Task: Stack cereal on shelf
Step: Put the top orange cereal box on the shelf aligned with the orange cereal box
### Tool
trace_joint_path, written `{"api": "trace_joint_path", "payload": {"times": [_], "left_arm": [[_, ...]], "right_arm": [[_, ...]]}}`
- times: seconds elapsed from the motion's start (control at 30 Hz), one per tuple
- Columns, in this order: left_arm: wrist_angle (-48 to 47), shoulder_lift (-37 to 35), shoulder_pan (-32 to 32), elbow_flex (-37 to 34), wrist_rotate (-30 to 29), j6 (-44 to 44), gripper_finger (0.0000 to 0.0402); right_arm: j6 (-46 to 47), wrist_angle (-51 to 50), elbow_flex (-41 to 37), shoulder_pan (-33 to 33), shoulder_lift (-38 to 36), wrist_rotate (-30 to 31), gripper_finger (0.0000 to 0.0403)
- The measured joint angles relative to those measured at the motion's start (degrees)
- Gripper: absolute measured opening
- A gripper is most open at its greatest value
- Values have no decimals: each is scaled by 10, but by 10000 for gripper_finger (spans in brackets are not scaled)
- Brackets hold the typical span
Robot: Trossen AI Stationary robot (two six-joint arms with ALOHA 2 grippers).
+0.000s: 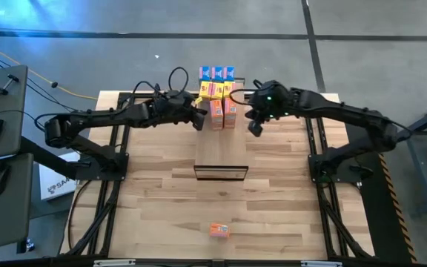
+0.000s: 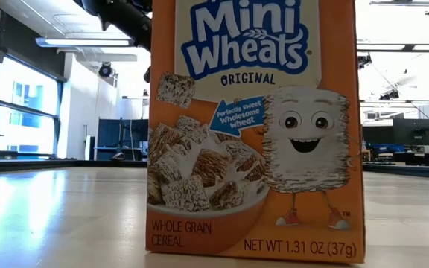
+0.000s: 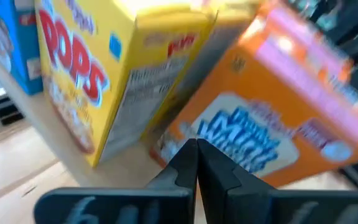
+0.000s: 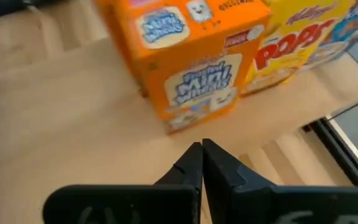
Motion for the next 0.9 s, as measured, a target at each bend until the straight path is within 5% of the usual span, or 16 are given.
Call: {"api": "trace_joint_path", "payload": {"times": [0.9], "left_arm": [[101,26,14,0,0,-23,0]], "right_arm": [[8,99,0,-1,59,-7,0]]}}
